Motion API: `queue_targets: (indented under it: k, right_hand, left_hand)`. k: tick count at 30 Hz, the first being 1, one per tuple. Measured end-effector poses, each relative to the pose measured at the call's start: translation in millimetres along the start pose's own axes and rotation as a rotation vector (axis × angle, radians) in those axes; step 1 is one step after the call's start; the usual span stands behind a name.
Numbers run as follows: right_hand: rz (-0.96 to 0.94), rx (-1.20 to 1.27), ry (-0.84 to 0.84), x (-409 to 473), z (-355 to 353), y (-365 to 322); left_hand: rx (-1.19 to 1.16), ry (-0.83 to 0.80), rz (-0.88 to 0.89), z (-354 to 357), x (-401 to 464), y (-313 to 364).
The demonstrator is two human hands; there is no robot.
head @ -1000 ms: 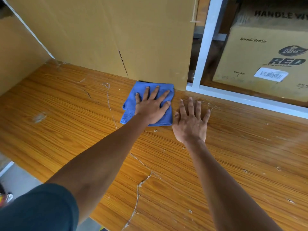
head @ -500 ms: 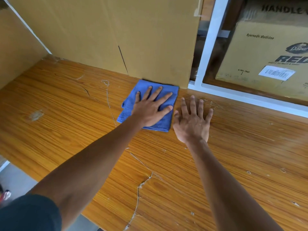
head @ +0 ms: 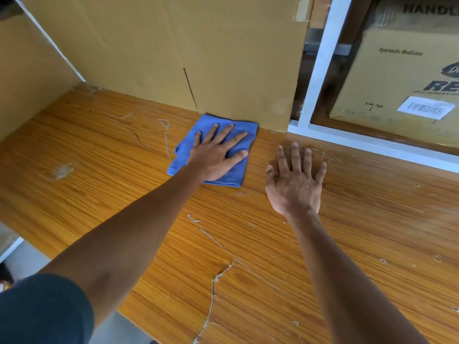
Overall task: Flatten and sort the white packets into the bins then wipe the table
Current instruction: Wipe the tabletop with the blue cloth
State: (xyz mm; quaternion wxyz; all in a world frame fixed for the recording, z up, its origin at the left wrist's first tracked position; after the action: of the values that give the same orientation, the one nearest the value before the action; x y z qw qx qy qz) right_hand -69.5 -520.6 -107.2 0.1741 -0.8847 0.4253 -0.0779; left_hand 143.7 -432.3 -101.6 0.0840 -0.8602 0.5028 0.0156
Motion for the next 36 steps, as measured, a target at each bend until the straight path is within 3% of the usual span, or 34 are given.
queue_targets:
  k: [5,12,19,26,33,36]
  right_hand:
    - [-0.009,-0.018,0.006,0.6,0.7,0.3]
    - [-0.006,-0.007,-0.002,-0.9,-0.8,-0.4]
    - [-0.007,-0.023,-0.003,-1.0,-0.1,0.7]
    - [-0.009,-0.040,-0.027,-7.3,-2.5,-4.2]
    - [-0.084,-0.029,-0.043,-38.8,8.7,-20.6]
    - [-0.103,-0.029,-0.052,-51.7,12.3,-26.4]
  left_hand:
    - [-0.038,-0.092,-0.348,4.3,17.1,-88.2]
    - [-0.022,-0.022,-0.181,13.7,-57.9,-30.2]
    - [-0.047,-0.116,-0.384,8.7,-14.5,-84.7]
    - [-0.015,-0.069,-0.302,22.7,-140.6,-40.2]
    - [-0.084,-0.119,-0.450,12.8,-62.3,-98.2]
    - [-0.086,-0.133,-0.419,17.8,-79.7,-84.0]
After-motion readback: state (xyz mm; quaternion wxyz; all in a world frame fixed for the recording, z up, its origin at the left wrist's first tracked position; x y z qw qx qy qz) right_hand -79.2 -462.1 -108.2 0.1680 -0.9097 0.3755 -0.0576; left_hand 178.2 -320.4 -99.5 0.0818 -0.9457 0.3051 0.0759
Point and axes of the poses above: each hand's wrist, its own x-axis towards the middle knuckle, its own z-axis out of the palm, y = z × x, the point moved 8 cm from there along x, towards the middle knuckle, and after that the axes turned 13 degrees about x, right-handed, at the moved point
